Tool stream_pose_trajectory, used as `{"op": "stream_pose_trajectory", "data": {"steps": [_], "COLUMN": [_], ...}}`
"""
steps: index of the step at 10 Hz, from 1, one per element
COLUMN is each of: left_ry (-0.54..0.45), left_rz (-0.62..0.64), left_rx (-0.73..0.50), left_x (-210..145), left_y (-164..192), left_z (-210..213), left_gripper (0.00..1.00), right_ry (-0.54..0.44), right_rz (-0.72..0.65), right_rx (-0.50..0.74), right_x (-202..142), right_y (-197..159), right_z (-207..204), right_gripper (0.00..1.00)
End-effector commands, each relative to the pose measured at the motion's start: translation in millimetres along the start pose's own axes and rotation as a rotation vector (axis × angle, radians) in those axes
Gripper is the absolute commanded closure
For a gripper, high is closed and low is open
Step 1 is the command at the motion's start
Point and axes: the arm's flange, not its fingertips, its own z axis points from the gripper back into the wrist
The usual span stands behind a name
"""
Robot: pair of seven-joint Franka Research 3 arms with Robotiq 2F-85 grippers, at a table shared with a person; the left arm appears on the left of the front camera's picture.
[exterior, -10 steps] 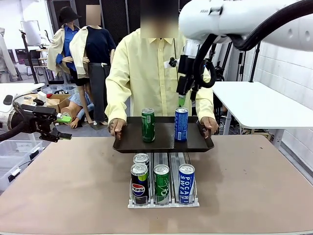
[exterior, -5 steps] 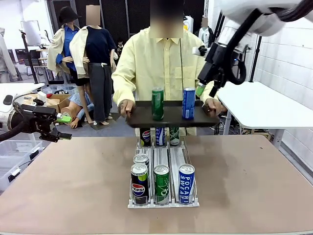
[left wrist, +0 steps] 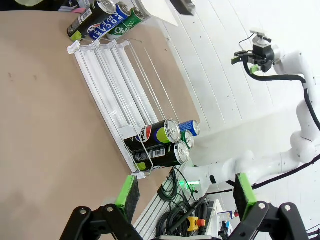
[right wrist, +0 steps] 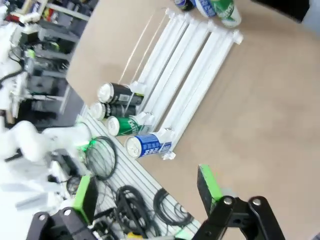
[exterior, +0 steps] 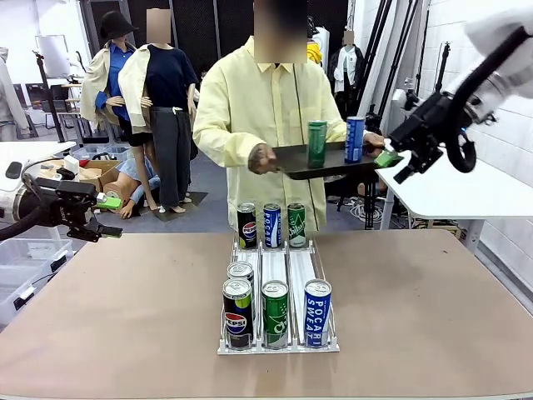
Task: Retrieve and hand over the desired beverage to the person.
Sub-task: Place the picked can on the Handle tray extended by the person.
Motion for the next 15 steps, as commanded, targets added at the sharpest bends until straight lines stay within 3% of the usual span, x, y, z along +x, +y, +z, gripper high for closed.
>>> {"op": "stream_pose_trajectory", "data": {"steps": [1,5,7,12,15], "left_ry": [-0.005,-0.005,-0.005,-0.005,-0.005], "left_rz": [-0.004,-0.004,-0.004,-0.004,-0.004], "left_rx": [-0.003,-0.003,-0.003,-0.003,-0.003], "left_x": [-0.2,-0.2,-0.2,-0.2,-0.2], "left_y": [-1.5,-1.5,-1.5,-1.5,-1.5], "left_z": [2.2,2.2,2.2,2.2,2.2], "left_gripper": [0.0,0.0,0.0,0.0,0.0], "right_ry": [-0.112,-0.273,-0.351,-0.421,-0.367], "right_rz": [-0.023,-0.132,-0.055,0.009,-0.005], "right_rx": [0.092,0.222,0.234,0.295,0.34], "right_x": [-33.0,-84.9,-105.9,-133.6,-127.2], "right_y": [-20.0,-62.9,-86.8,-128.8,-131.3], "right_z": [-7.1,-12.2,-23.3,-26.3,-24.4], "right_gripper": [0.0,0.0,0.0,0.0,0.0]}}
